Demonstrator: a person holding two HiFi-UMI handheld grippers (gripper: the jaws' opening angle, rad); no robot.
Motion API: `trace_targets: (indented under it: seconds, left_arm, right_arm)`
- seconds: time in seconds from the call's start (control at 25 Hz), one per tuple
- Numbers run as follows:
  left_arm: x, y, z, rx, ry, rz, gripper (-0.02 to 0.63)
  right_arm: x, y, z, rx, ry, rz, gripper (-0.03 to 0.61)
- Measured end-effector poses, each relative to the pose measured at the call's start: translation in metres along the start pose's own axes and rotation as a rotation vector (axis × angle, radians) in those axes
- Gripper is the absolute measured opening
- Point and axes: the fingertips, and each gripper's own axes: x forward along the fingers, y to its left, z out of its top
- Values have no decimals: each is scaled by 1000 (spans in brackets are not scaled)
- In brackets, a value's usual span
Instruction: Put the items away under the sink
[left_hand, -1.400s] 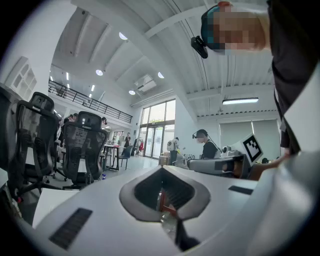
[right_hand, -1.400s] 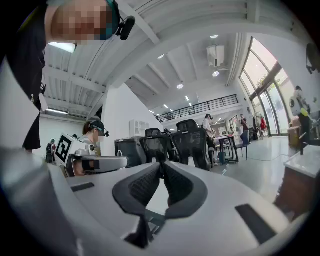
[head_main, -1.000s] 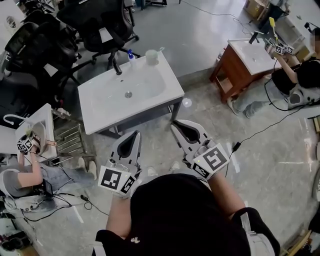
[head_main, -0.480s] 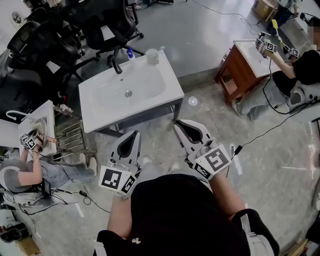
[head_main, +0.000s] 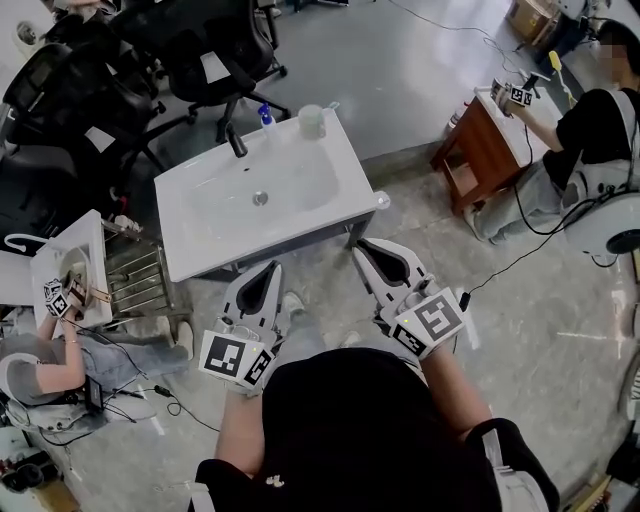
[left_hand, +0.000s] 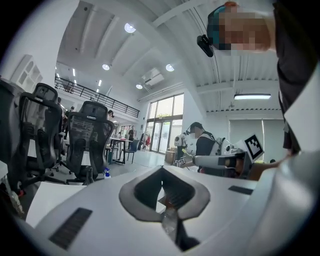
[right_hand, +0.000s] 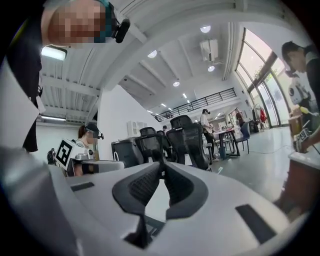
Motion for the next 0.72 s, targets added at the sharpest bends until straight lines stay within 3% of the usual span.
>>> trace_targets:
  seconds: [0.72]
  left_arm:
    - [58,168,16,-52,13,-121,21]
  right_arm:
    - [167,-20,-1,-14,30,-126,48]
